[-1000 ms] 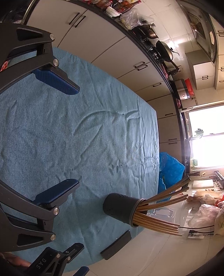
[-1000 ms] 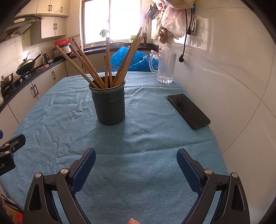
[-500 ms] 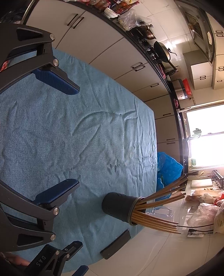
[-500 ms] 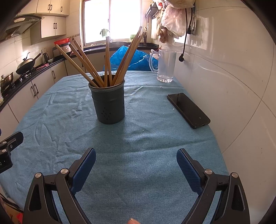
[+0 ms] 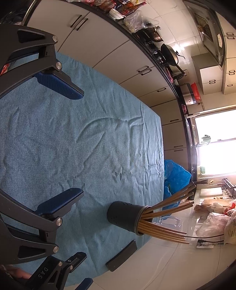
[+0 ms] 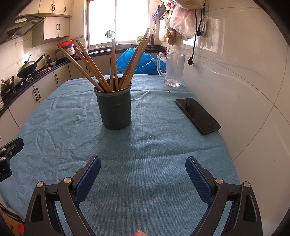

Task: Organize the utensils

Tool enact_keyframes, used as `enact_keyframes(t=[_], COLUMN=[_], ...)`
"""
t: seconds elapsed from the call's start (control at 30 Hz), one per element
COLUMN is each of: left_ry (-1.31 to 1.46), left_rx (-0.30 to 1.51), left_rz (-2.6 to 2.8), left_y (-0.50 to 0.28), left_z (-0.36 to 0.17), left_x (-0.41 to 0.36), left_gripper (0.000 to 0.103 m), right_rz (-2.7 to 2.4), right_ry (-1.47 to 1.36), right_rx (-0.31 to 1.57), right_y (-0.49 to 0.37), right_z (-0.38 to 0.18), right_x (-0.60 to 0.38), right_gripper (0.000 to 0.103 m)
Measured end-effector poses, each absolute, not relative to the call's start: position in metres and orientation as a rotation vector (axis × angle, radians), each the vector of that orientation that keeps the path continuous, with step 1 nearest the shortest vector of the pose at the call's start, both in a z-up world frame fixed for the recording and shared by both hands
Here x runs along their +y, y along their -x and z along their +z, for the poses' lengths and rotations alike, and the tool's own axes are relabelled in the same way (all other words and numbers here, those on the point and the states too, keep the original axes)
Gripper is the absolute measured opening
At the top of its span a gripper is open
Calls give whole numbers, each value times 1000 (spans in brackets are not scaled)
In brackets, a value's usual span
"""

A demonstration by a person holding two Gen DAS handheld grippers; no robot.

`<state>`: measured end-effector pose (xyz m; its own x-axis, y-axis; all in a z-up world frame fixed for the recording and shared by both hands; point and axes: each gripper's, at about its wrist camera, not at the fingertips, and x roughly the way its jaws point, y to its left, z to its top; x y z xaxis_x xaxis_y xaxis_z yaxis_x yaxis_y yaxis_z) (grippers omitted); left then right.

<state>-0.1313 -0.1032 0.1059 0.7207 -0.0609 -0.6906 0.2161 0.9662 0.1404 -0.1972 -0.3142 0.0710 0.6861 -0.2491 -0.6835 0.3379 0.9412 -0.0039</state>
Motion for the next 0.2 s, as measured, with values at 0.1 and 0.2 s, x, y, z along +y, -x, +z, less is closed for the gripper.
enact_keyframes(t=[0.1,0.2], left_ry=[-217,-211], left_rx=[750,750], left_rz=[-147,-130], left_y=[132,130], left_z=[106,107], left_x=[-103,-101], left_gripper=[97,97], right_rz=[-329,-337], right_ry=[-125,-130], right_rx=[747,742], right_y=[198,198], right_z=[71,71], right_x=[-314,-316], right_gripper=[97,97])
